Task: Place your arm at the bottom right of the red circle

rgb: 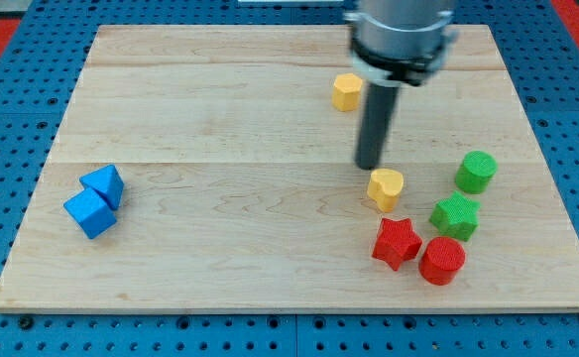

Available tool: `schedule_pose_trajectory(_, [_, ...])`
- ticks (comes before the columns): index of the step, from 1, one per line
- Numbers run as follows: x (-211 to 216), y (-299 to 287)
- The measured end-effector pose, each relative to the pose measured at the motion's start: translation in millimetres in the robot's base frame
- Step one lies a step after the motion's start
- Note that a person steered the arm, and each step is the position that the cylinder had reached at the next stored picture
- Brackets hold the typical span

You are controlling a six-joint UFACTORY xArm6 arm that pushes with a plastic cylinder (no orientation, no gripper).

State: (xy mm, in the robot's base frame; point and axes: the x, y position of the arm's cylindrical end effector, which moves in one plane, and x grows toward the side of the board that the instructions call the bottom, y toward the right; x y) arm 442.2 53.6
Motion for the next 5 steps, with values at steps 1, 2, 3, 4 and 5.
schedule_pose_trajectory(1, [49, -69])
schedule_pose_trajectory(2, [138, -31])
schedule_pose_trajectory(3, [177, 73])
schedule_pose_trajectory(4, [176, 152])
schedule_pose_trajectory(5, [176, 156])
